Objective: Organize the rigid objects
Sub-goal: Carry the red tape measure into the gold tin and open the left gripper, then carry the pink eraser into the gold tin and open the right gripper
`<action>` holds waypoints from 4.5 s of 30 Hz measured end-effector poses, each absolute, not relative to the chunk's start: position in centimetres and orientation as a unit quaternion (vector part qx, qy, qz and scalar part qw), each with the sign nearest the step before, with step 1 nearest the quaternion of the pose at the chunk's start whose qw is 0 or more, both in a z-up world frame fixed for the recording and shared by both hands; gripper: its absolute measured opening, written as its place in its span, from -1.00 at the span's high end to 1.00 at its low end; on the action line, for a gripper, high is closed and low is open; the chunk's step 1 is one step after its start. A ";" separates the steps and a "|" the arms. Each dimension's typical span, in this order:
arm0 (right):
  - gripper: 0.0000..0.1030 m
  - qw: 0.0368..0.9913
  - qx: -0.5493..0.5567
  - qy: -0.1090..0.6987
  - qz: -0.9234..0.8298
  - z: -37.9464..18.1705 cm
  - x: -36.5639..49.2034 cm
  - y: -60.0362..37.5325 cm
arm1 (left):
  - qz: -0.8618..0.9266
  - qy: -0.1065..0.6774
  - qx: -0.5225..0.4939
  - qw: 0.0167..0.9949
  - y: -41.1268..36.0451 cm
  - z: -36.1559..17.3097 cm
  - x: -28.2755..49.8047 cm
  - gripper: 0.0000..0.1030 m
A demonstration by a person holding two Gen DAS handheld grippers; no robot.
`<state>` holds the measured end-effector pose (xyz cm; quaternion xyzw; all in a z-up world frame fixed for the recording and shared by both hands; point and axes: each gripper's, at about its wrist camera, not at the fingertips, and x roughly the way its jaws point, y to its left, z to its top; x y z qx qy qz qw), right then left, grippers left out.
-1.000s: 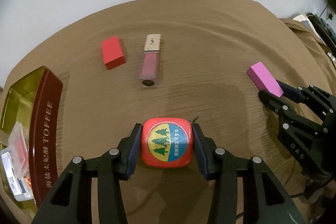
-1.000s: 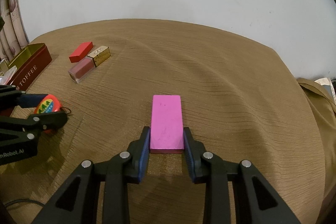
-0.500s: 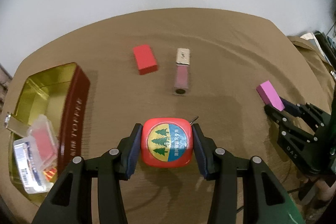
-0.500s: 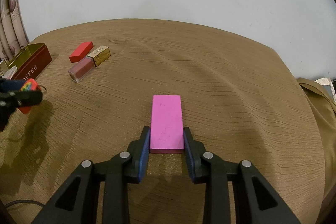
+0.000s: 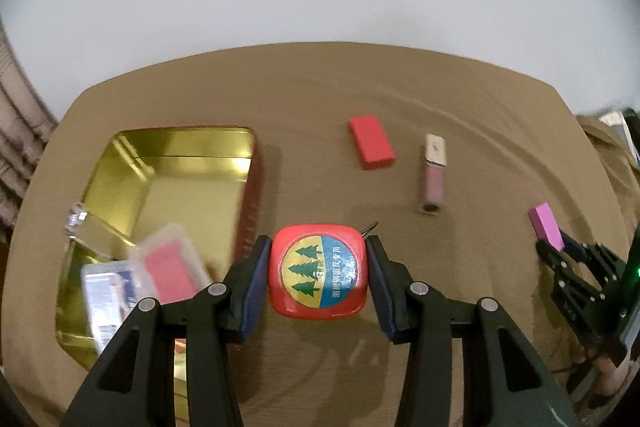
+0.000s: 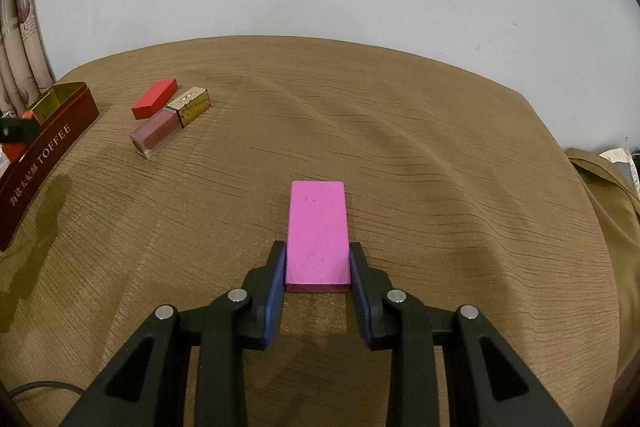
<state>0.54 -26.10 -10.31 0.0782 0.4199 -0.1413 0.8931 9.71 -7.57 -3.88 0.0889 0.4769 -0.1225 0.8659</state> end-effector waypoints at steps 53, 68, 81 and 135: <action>0.40 0.892 0.074 0.421 -0.144 -10.3 0.7 -26.0 | -0.023 0.501 0.024 0.865 6.6 -5.5 18.3 0.00; 0.40 0.893 0.075 0.421 -0.143 -10.3 0.7 -26.1 | 0.024 0.466 0.029 0.884 12.8 0.9 11.2 -0.09; 0.41 0.892 0.071 0.422 -0.147 -10.2 0.7 -25.8 | 0.074 0.429 0.115 0.893 17.1 3.7 7.0 -0.39; 0.42 0.902 -0.002 0.407 0.141 -2.6 10.8 3.4 | 0.126 0.465 -0.056 0.874 21.1 -2.6 6.6 -0.58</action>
